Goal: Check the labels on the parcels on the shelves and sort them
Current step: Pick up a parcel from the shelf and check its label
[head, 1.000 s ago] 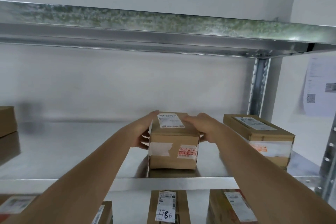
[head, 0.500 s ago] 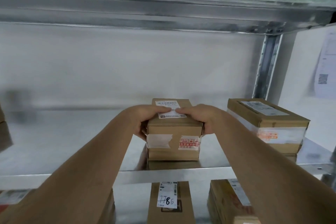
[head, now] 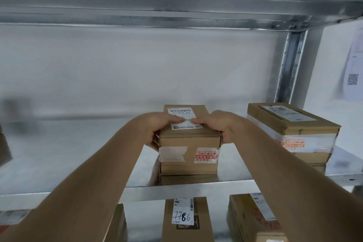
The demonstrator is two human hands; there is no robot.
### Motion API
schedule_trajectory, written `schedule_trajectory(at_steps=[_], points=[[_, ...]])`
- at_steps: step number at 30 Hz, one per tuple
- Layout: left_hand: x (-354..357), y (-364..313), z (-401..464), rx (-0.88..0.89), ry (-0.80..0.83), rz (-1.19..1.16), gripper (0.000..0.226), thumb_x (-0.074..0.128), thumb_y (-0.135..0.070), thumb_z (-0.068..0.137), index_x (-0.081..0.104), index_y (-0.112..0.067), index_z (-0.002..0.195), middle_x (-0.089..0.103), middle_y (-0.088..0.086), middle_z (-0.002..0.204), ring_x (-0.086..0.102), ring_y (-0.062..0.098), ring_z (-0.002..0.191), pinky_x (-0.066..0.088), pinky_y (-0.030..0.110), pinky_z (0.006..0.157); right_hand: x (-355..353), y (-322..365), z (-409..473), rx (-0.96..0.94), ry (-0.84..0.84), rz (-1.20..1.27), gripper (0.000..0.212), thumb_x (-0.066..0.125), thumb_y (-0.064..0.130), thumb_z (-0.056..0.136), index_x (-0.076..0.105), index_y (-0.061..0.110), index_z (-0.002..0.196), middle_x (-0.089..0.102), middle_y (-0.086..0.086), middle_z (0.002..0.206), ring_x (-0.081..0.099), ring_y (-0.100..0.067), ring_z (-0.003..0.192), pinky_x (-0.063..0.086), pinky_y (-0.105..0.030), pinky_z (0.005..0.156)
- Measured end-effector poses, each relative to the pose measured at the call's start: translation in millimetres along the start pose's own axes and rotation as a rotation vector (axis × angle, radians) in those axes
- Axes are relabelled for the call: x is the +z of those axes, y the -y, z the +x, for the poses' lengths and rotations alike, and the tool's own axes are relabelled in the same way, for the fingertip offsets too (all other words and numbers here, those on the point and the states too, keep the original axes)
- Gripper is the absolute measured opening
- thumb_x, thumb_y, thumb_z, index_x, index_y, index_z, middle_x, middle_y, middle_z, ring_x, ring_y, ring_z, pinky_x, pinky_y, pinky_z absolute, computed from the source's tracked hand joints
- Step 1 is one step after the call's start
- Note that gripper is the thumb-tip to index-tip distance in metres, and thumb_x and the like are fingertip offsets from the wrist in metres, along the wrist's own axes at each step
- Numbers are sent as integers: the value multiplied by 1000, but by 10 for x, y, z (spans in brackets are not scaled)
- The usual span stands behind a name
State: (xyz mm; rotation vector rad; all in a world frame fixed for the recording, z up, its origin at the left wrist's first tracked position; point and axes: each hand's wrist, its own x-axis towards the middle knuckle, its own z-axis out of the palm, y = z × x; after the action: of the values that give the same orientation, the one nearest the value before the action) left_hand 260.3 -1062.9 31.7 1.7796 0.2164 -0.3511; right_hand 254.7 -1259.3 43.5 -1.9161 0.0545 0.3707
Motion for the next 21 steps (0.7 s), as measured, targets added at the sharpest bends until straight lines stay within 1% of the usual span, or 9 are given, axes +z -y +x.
schedule_trajectory(at_steps=[2,5,6,8,11,14,16,18,21], points=[[3,-4,-9,-7,-3,1,84,93,-41,45,68,-17,122,73,14,118,71,38,107,54,61,96,2,10,-11,-5,-8,3,25,71,28,95,56,9,97,68,-13,85,66,-25,65,56,-46,71],[6,2,-24,-8,-6,3,88,95,-43,42,68,-17,123,73,14,119,71,38,108,54,61,96,6,17,-15,-4,-13,5,25,72,29,94,56,10,96,68,-12,83,66,-24,60,58,-43,65],[12,6,-34,-11,-14,3,88,94,-44,43,68,-17,122,74,14,118,71,38,107,54,61,95,7,15,-15,-1,-13,6,25,72,29,94,56,10,97,68,-12,84,66,-24,61,58,-43,66],[20,17,-49,-12,-22,9,83,93,-45,46,68,-17,121,74,14,117,71,38,107,55,61,95,13,16,-26,5,-11,20,27,72,30,94,56,9,99,68,-13,86,66,-26,65,57,-46,72],[30,45,-81,-3,-44,17,76,93,-51,56,69,-16,119,74,15,115,72,37,104,56,59,94,18,24,-55,19,-11,32,30,73,32,93,57,9,102,68,-14,89,67,-27,69,56,-49,74],[43,66,-143,8,-68,22,68,88,-58,66,69,-17,117,75,14,111,74,34,101,58,54,93,26,16,-90,40,-13,76,35,76,35,89,58,11,106,70,-16,99,69,-31,80,57,-53,83],[56,74,-186,7,-69,1,71,88,-60,64,69,-17,116,75,14,110,74,34,100,58,54,93,41,3,-113,44,-9,109,40,78,38,87,60,13,112,71,-17,106,70,-34,89,54,-55,93],[53,79,-217,3,-67,-19,74,89,-61,60,69,-17,116,76,14,109,74,33,100,58,53,92,44,-7,-134,50,-1,156,48,78,42,85,62,14,120,72,-17,111,70,-34,93,53,-56,96],[-1,100,-285,35,-55,-95,84,91,-58,52,66,-18,122,77,14,109,73,34,102,58,51,93,-33,-33,-176,64,21,262,64,69,59,83,59,17,131,64,-18,127,62,-42,114,49,-59,100]])
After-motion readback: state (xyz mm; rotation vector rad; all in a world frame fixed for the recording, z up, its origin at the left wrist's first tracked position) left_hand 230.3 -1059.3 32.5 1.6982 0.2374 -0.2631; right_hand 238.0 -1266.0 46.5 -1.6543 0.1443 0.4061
